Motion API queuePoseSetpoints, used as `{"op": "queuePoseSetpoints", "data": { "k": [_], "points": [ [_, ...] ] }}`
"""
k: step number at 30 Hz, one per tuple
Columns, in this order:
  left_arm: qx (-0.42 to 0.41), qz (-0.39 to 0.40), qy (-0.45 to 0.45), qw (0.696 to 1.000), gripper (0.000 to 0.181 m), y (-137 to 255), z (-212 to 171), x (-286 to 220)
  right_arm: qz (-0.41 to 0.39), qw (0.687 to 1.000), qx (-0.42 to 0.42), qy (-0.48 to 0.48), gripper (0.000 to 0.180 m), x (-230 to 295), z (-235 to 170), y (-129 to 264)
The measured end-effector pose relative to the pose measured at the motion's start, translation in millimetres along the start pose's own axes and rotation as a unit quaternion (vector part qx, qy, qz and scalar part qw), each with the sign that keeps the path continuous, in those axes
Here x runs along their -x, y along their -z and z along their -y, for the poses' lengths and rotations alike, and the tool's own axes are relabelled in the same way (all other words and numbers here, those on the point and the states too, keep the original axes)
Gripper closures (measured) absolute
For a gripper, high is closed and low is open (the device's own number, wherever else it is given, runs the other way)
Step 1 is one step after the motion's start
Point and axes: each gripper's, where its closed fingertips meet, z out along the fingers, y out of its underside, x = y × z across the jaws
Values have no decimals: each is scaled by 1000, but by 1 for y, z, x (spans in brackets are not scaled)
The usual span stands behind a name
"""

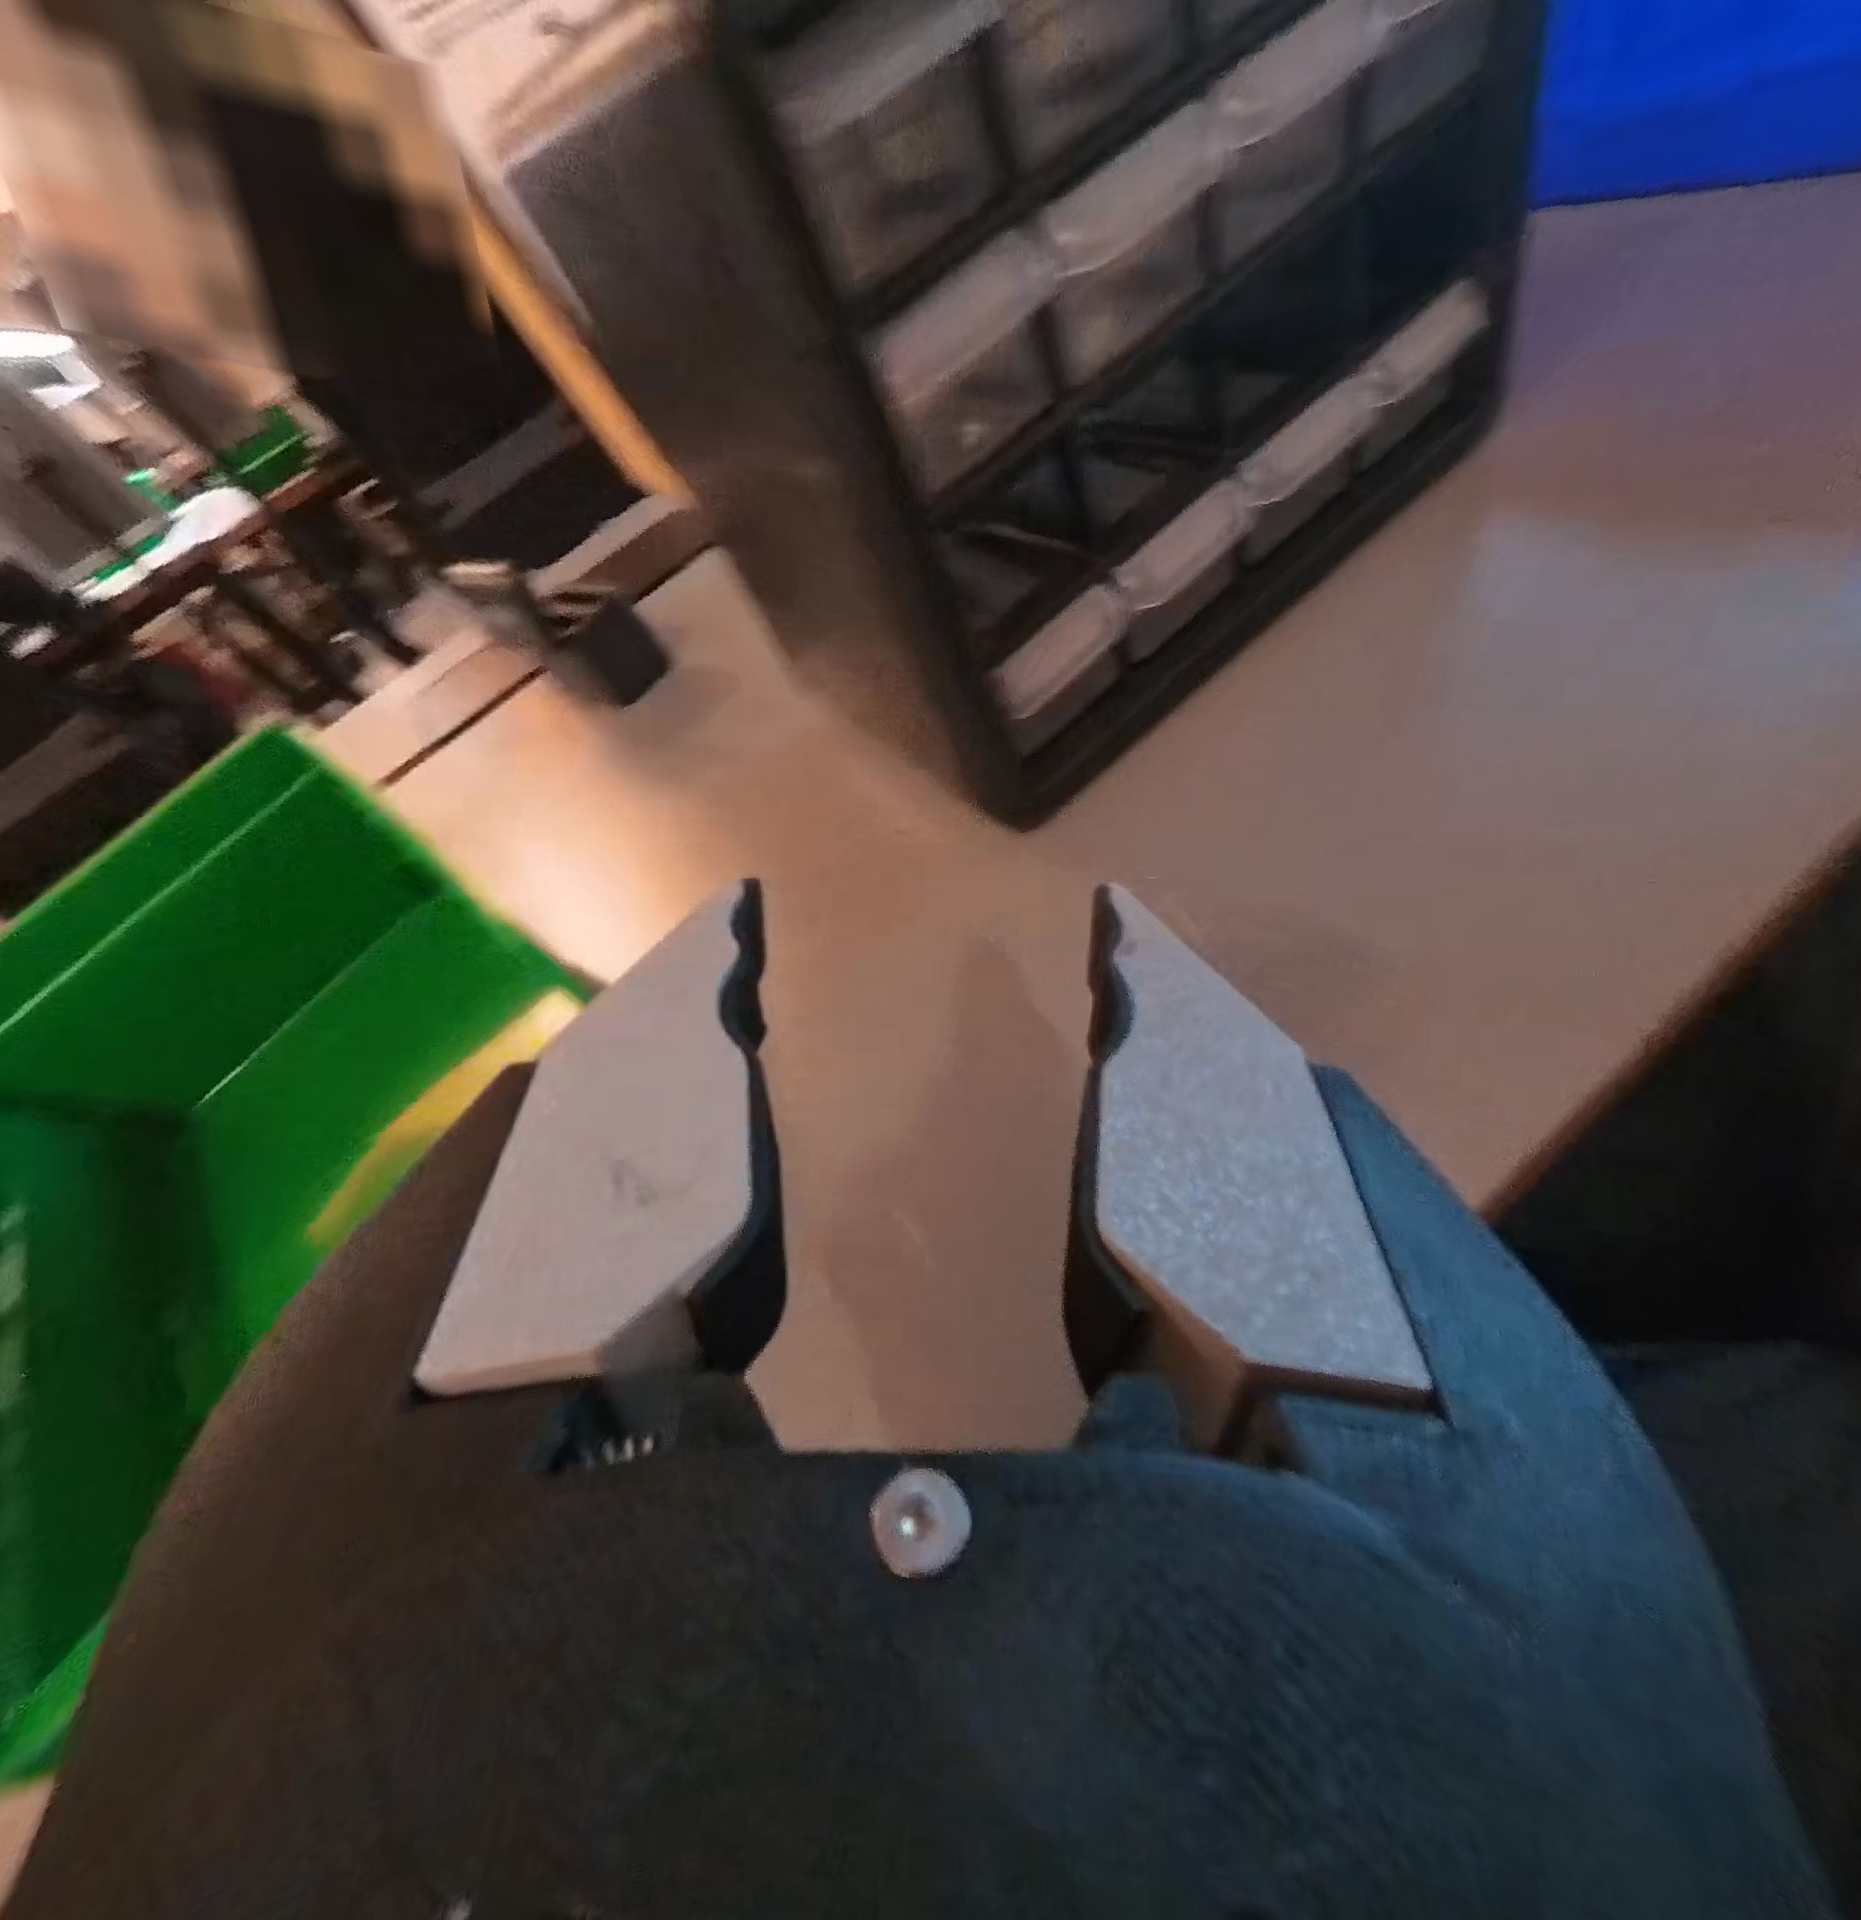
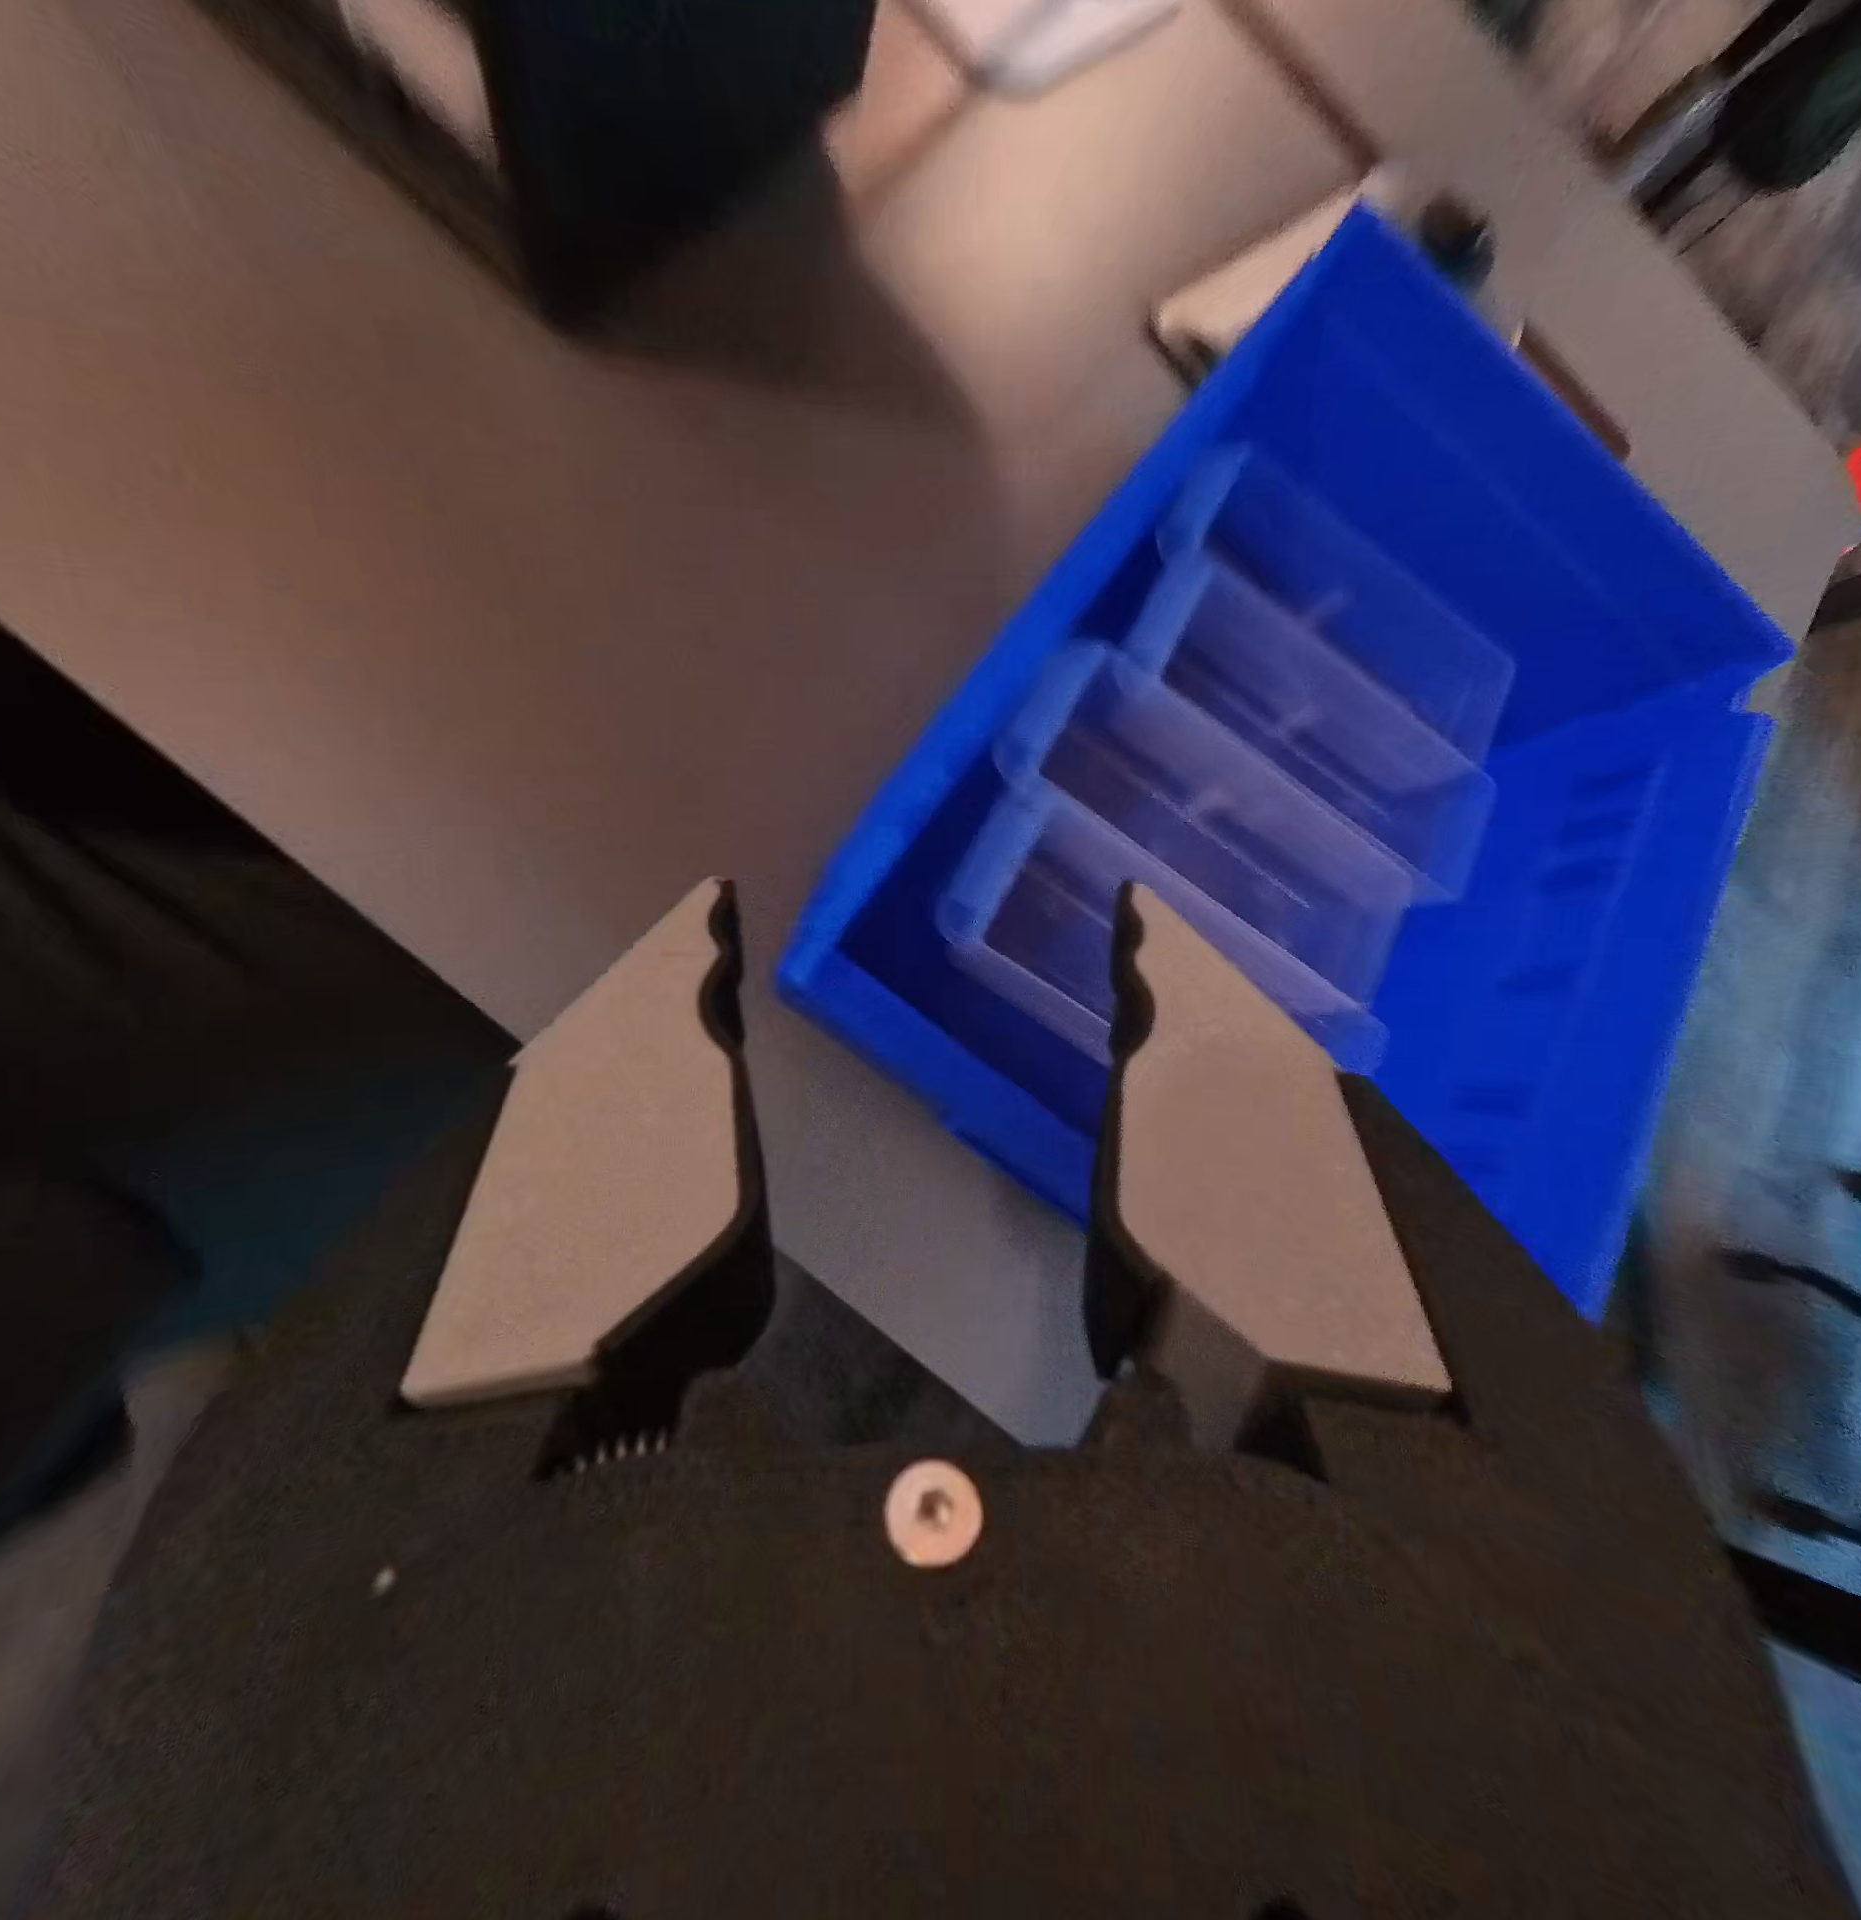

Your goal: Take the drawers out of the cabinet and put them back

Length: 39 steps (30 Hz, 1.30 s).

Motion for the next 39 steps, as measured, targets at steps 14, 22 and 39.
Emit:
{"op": "queuePoseSetpoints", "data": {
  "k": [14, 22, 39],
  "points": [
    [84, 160, 101, 978, 95, -59, -57, 108, -206, 970, -32, -126, 91, 6, 1, -81],
    [93, 204, 79, 971, 115, -79, -69, 125, -205, 971, 19, -120, 171, -8, -17, -79],
    [91, 119, 146, 978, 174, -51, -78, 142, -155, 980, 74, -102, 163, 22, -17, -89]
  ]
}}
